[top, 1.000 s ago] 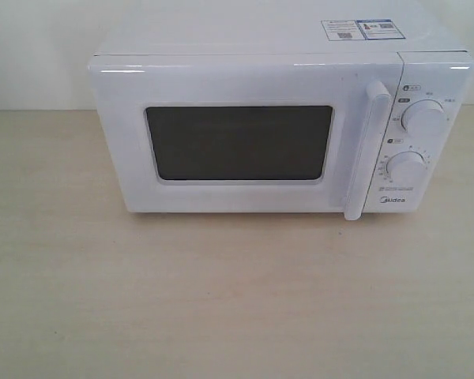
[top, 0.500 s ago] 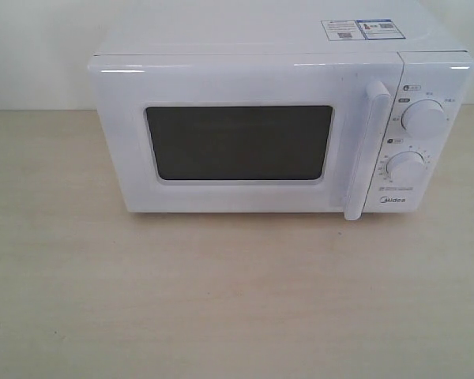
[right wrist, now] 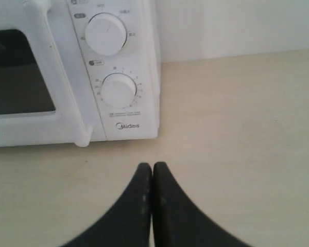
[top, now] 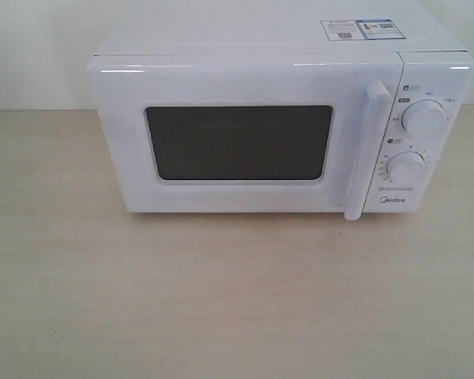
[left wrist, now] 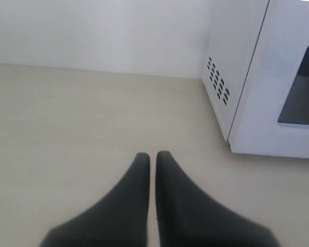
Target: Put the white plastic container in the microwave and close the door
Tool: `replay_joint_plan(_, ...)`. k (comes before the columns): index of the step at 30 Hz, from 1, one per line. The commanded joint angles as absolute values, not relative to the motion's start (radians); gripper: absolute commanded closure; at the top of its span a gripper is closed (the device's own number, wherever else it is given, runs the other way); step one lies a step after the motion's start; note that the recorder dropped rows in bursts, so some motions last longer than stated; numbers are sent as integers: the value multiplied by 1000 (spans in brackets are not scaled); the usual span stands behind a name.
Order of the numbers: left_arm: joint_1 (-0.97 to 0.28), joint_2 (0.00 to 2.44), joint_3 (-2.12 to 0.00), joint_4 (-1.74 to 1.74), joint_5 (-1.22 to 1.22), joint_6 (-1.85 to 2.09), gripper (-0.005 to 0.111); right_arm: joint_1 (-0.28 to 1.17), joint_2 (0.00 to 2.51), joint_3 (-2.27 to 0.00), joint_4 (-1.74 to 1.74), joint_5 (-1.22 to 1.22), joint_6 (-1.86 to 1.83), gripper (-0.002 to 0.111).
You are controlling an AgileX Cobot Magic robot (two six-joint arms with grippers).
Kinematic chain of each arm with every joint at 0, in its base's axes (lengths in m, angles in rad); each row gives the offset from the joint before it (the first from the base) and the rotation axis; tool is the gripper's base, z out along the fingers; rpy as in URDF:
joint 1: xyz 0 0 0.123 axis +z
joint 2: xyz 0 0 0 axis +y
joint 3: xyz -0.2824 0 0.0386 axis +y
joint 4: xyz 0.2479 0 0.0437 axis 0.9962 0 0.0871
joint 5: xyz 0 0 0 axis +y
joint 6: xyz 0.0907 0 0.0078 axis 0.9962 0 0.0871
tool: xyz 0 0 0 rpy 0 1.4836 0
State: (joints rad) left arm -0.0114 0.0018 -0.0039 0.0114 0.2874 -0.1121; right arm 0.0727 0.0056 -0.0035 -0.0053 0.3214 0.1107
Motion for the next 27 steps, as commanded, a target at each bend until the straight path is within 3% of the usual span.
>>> replay_joint_plan(1,-7,0,0,18,291,-120,102,86,0,0,-14,350,95,108)
replay_joint_plan(5,-7,0,0,18,291,-120,102,18,0,0,-14,350,72,108)
replay_joint_plan(27,-7,0,0,18,291,-120,102,21,0,0,-10,350,72,108)
